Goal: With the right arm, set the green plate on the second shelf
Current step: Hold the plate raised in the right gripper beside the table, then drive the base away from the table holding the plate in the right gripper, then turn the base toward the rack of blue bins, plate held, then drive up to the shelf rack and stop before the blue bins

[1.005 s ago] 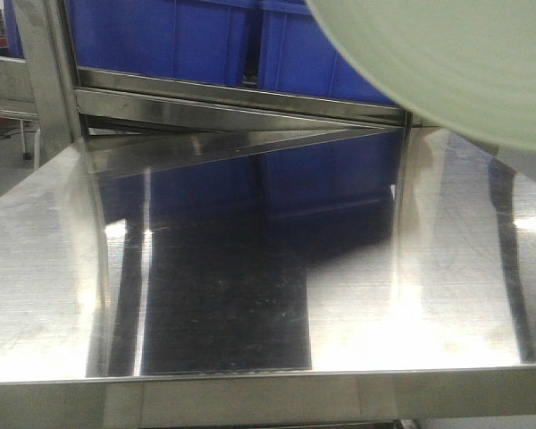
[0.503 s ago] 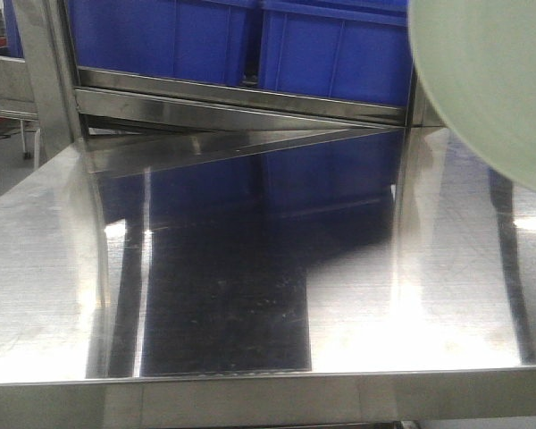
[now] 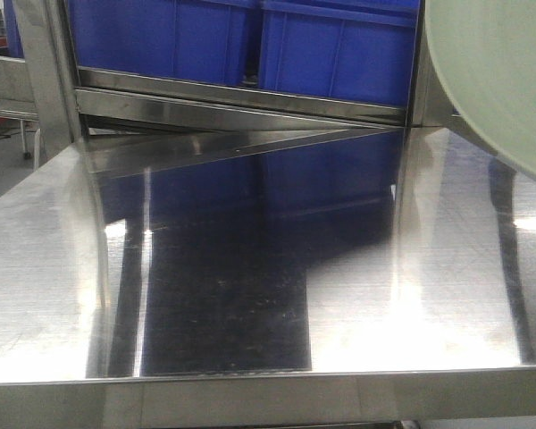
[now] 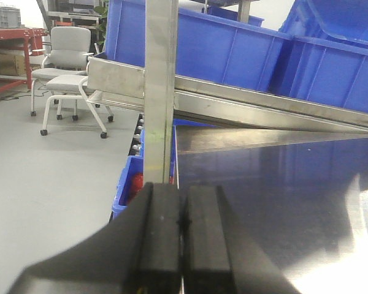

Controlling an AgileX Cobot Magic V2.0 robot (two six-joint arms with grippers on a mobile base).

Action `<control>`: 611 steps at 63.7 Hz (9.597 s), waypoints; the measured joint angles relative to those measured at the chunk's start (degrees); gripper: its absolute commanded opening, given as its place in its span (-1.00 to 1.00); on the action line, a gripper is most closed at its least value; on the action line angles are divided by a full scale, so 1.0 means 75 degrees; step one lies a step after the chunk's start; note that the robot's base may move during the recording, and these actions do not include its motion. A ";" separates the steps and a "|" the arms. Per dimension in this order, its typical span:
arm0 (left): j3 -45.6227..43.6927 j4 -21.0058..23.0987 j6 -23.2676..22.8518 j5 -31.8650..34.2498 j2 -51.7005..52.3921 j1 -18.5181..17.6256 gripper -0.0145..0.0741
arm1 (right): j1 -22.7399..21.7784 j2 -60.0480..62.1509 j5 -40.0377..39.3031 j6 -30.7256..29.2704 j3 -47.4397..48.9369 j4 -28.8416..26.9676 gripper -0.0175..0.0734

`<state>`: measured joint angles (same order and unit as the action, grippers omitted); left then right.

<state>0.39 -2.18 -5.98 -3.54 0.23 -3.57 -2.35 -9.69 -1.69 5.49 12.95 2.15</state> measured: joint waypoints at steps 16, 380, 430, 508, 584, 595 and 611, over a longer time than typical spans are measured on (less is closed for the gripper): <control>0.0000 0.0000 0.0000 0.0000 0.0000 0.0000 -0.38 | 0.0177 0.0000 0.0051 0.0083 -0.0011 -0.0010 -0.55; 0.0000 0.0000 0.0000 0.0000 0.0000 0.0000 -0.38 | 0.0410 0.0033 0.0225 0.0129 -0.0011 -0.0016 -0.55; 0.0000 0.0000 0.0000 0.0000 0.0000 0.0000 -0.38 | 0.0410 0.0033 0.0225 0.0134 -0.0011 -0.0016 -0.55; 0.0000 0.0000 0.0000 0.0000 0.0000 0.0000 -0.38 | 0.0410 0.0033 0.0225 0.0134 -0.0011 -0.0016 -0.55; 0.0000 0.0000 0.0000 0.0000 0.0000 0.0000 -0.38 | 0.0410 0.0033 0.0225 0.0134 -0.0016 -0.0016 -0.55; 0.0000 0.0000 0.0000 0.0000 0.0000 0.0000 -0.38 | 0.0410 0.0033 0.0225 0.0134 -0.0016 -0.0016 -0.55; 0.0000 0.0000 0.0000 0.0000 0.0000 0.0000 -0.38 | 0.0410 0.0033 0.0225 0.0134 -0.0016 -0.0016 -0.55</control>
<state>0.39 -2.18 -5.98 -3.54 0.23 -3.57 0.72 -9.44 0.00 6.49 12.84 2.03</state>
